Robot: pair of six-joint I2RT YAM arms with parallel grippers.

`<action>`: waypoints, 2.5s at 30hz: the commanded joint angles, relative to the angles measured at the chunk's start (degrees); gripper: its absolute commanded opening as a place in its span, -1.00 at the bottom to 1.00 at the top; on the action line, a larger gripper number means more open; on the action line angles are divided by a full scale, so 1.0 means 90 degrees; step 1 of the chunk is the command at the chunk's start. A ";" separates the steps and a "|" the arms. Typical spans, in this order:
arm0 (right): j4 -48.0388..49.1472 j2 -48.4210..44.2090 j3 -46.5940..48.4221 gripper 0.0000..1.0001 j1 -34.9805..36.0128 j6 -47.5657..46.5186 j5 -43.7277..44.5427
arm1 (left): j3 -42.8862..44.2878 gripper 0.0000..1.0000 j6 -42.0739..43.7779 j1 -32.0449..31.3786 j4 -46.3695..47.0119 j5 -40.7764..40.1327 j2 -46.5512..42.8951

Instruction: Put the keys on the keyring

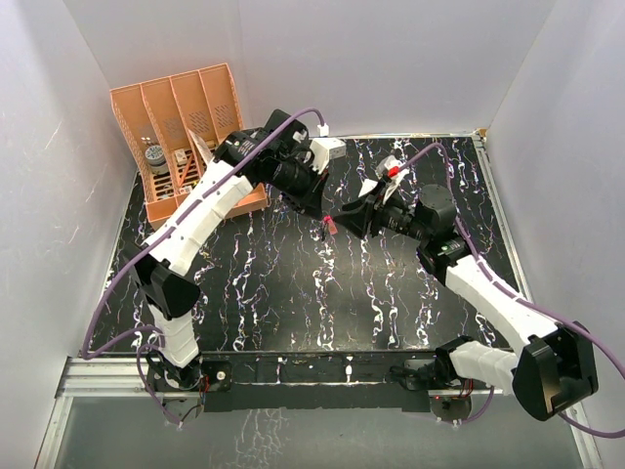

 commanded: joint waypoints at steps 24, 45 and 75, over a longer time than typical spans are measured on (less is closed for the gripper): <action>0.1023 0.0679 0.0492 -0.53 0.0048 0.0300 -0.0786 | 0.0560 -1.00 0.0336 -0.0033 -0.0358 0.0749 0.0268; 0.1660 0.0525 0.0197 -1.00 0.0067 0.0945 -0.0311 | -0.0333 -0.85 -0.0208 -0.0063 0.0868 0.0265 -0.0274; 0.2533 0.0342 -0.0216 -1.00 0.0054 0.1963 0.0129 | -0.5204 -0.40 -0.1717 -0.0063 0.7180 -0.0290 -0.3393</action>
